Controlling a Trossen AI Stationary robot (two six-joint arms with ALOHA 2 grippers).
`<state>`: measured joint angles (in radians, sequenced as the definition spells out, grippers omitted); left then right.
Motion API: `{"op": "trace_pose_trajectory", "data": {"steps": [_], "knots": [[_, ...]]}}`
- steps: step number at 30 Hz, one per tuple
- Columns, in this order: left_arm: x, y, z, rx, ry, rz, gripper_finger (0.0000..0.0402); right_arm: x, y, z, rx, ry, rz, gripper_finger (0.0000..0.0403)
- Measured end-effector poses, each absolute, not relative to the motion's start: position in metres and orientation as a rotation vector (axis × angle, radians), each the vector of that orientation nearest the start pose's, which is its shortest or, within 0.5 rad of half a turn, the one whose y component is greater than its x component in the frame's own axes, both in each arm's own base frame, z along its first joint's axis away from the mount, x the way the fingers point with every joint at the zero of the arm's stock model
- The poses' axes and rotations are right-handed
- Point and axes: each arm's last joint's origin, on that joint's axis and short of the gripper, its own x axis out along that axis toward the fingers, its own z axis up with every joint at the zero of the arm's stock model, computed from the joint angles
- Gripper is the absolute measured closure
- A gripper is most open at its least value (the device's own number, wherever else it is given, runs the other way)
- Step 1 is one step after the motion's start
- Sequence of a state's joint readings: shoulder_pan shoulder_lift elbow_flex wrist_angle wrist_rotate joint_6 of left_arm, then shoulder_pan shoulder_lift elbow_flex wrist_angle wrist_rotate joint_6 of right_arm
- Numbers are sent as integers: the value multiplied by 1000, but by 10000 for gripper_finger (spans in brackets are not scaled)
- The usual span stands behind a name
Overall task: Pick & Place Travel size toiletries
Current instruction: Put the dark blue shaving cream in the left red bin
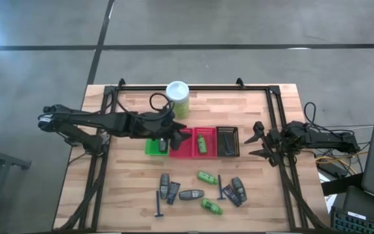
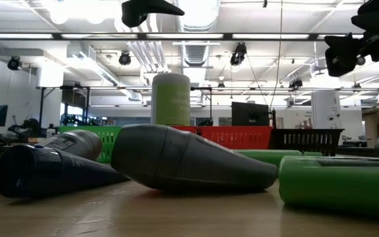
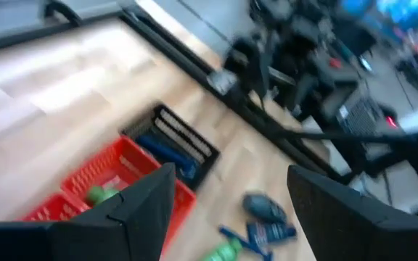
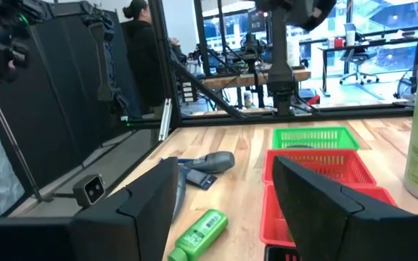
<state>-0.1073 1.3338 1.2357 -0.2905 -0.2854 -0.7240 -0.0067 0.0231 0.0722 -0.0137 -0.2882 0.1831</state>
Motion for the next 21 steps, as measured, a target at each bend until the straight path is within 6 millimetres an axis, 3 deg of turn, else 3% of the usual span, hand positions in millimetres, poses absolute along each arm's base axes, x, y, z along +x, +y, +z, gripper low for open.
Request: {"op": "trace_pose_trajectory", "data": {"steps": [7,21], "knots": [[299,-20,371,-653,127,396,131,93,8,184,178,-1,283,172],[300,-20,378,-707,62,375,131,94,8,183,178,1,283,127]]}}
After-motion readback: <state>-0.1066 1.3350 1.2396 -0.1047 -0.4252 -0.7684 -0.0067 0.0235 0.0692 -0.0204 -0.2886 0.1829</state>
